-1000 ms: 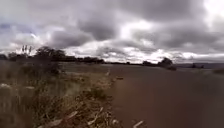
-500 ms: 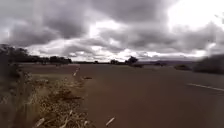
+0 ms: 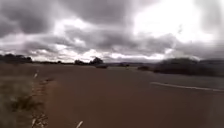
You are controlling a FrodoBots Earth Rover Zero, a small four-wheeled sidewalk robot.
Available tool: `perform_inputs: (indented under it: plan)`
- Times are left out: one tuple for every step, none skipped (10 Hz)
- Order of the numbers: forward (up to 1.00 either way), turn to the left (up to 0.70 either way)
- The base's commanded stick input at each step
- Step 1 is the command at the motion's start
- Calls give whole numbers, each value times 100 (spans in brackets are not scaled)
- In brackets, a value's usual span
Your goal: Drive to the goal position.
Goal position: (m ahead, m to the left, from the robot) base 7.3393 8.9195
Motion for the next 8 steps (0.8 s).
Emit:
perform_inputs:
  plan:
    - [0, 0]
    - [0, 0]
    - [0, 0]
    - [85, 4]
    - [85, 4]
    - [85, 4]
    - [85, 4]
    - [85, 4]
